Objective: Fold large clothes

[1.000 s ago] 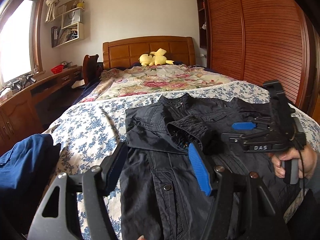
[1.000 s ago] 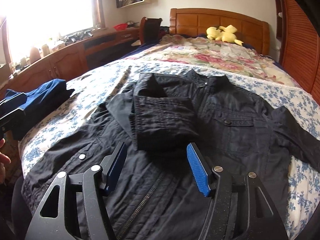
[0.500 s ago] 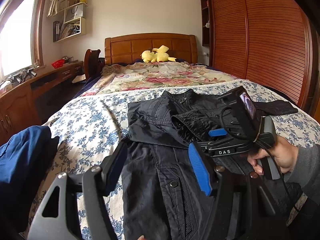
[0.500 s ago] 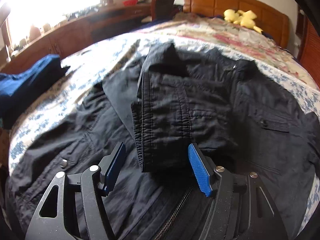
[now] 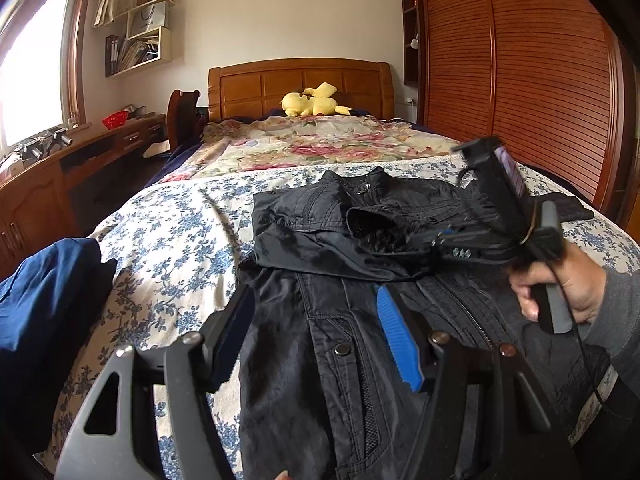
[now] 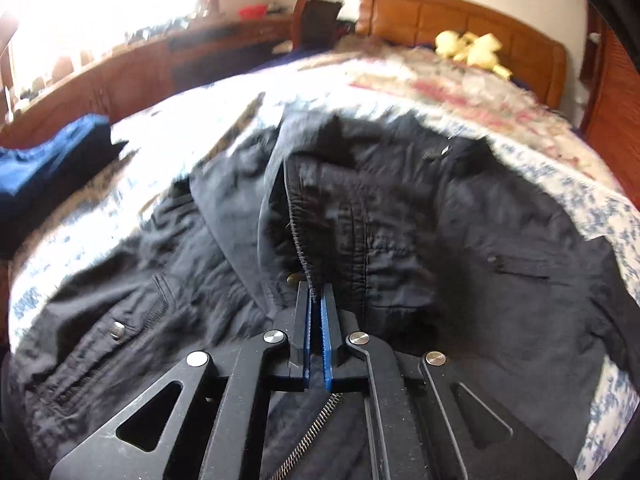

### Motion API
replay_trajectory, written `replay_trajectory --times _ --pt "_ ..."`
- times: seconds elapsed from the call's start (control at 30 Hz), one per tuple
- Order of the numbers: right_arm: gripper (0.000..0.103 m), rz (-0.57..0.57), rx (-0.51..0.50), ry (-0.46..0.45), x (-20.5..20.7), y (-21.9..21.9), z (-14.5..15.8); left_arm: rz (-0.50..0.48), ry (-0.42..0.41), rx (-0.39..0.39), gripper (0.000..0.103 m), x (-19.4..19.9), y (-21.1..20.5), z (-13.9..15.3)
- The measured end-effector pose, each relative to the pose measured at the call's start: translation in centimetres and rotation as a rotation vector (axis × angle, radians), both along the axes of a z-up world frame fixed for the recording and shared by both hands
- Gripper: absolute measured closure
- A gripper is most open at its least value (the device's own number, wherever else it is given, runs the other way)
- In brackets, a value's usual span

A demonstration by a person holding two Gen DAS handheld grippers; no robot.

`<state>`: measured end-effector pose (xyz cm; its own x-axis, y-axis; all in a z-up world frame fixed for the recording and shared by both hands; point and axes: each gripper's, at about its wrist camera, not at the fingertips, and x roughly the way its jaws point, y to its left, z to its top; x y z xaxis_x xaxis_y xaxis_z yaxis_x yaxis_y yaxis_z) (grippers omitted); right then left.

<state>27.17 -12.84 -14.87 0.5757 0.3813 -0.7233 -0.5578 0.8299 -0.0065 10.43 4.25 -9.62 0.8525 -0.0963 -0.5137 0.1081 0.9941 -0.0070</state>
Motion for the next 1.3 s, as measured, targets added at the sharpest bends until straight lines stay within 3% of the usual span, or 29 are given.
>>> replay_trajectory --times 0.2,0.47,0.6,0.8,0.9,1.0,1.03,1.17,1.3 --pt "0.102 -0.012 0.096 -0.089 -3.4 -3.6 5.2 -0.01 -0.01 -0.009 0.04 -0.8 -0.7 0.5" --pt "0.102 -0.056 0.157 -0.119 -7.0 -7.8 7.7 -0.028 -0.012 -0.004 0.04 -1.3 -1.7 0.9" --pt "0.102 -0.1 0.17 -0.081 -8.0 -9.8 6.8 -0.038 -0.013 -0.003 0.04 -1.6 -2.1 0.9" --pt "0.101 -0.145 0.101 -0.001 -8.7 -11.6 2.8 -0.051 -0.011 -0.003 0.04 -1.9 -2.8 0.8" --pt "0.087 -0.145 0.106 -0.011 -9.6 -12.1 2.7 -0.057 -0.01 -0.003 0.04 -2.1 -3.1 0.8" --pt "0.051 -0.129 0.118 -0.048 -10.6 -12.0 3.5 -0.062 -0.013 -0.001 0.04 -2.2 -3.4 0.8" --pt "0.046 -0.123 0.118 -0.068 -10.9 -11.8 3.9 -0.064 -0.014 -0.001 0.04 -2.2 -3.4 0.8" --pt "0.044 -0.056 0.109 -0.081 -11.2 -9.7 4.4 -0.069 -0.013 -0.004 0.04 -2.4 -3.6 0.7" --pt "0.044 0.001 0.061 -0.041 -10.5 -6.5 2.9 -0.072 -0.005 -0.002 0.04 -2.5 -3.7 0.3"
